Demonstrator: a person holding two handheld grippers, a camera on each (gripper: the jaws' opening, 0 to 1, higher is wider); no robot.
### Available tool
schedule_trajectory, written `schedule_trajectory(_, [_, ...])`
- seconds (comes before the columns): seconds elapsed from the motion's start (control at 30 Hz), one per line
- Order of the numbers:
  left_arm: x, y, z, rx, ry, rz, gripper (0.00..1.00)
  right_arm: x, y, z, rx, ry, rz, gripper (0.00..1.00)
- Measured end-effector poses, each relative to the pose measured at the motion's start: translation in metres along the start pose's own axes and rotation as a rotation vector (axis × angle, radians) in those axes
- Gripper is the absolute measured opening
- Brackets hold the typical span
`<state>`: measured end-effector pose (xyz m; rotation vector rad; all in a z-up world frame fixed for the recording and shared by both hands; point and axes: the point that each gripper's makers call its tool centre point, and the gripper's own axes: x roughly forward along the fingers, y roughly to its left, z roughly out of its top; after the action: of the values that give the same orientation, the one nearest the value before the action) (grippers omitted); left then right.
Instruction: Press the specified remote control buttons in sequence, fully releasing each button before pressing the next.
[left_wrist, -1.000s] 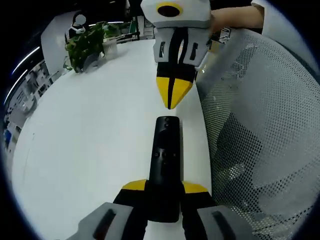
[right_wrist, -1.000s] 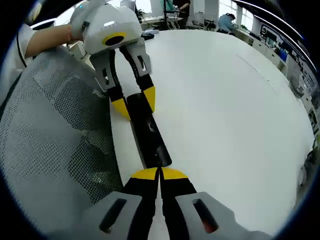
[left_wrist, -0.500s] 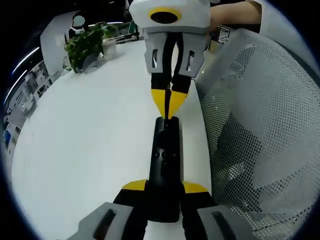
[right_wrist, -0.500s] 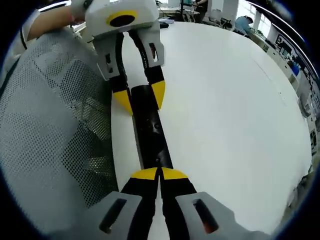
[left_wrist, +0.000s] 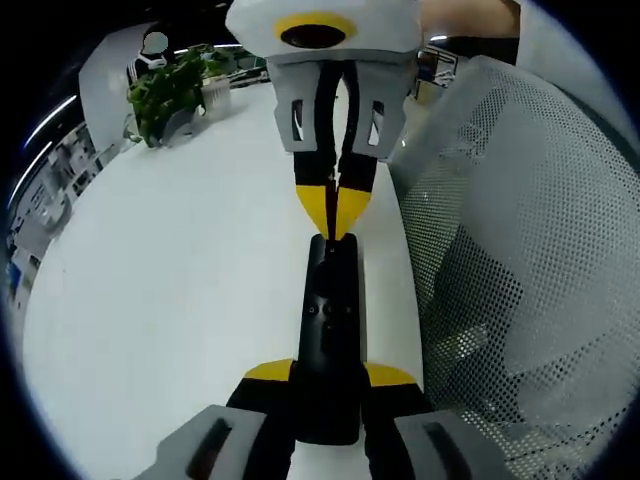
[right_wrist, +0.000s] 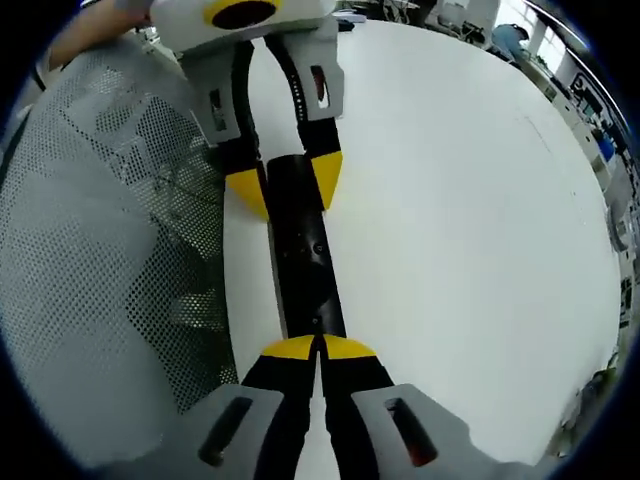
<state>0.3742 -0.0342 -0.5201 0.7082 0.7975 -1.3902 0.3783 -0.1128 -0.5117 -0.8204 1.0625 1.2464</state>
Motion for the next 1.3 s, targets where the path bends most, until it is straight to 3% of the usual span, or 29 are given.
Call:
schedule_trajectory(0.13, [0.0, 0.0, 0.0, -0.002, 0.0, 0.0, 0.24, -0.001, 0.0, 0.0, 0.072, -0.077, -0.013, 0.0])
schedule_trajectory(0.47, [-0.001, 0.0, 0.0, -0.007, -0.003, -0.003, 0.24, -0.001, 0.001, 0.007, 0.059, -0.095, -0.024, 0.0])
schedule_trajectory(0.8, [-0.001, -0.001, 0.0, -0.01, -0.006, -0.006, 0.24, 0.002, 0.003, 0.012, 0.005, -0.084, -0.013, 0.0])
schedule_trajectory(1.07, [-0.001, -0.001, 0.0, -0.003, -0.003, -0.007, 0.24, 0.004, 0.004, 0.013, -0.077, -0.028, -0.024, 0.0])
schedule_trajectory(1.2, [-0.001, 0.0, 0.0, -0.001, -0.003, -0.006, 0.24, 0.003, 0.003, 0.012, -0.022, -0.047, -0.007, 0.0])
schedule_trajectory(1.3, [0.0, 0.0, 0.0, 0.001, -0.001, -0.006, 0.24, 0.002, 0.002, 0.012, 0.074, -0.116, -0.005, 0.0])
